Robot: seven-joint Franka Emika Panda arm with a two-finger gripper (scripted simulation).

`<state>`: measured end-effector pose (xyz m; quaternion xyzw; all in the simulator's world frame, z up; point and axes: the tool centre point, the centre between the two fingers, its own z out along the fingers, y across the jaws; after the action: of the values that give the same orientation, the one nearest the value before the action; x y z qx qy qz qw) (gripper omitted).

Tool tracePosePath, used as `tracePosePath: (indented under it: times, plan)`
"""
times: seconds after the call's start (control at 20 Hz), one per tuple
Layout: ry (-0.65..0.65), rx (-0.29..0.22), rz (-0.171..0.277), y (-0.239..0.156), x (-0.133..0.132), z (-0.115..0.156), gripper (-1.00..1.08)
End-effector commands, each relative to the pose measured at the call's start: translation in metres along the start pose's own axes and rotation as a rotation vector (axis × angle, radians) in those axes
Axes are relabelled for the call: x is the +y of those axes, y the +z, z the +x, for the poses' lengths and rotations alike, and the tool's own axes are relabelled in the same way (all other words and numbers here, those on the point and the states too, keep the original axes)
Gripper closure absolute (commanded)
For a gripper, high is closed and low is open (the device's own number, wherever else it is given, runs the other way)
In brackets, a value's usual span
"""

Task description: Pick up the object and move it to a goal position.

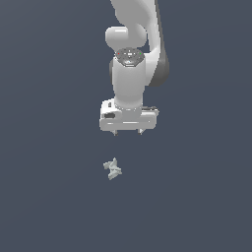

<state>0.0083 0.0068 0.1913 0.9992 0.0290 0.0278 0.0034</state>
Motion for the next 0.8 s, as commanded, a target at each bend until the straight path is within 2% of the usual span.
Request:
tracePosePath:
  times: [0.0, 0.75]
  plan:
    - [0.0, 0.0, 0.0, 0.0, 0.0, 0.0, -0.92]
    - [-0.022, -0.009, -0.015, -0.008, -0.012, -0.002, -0.92]
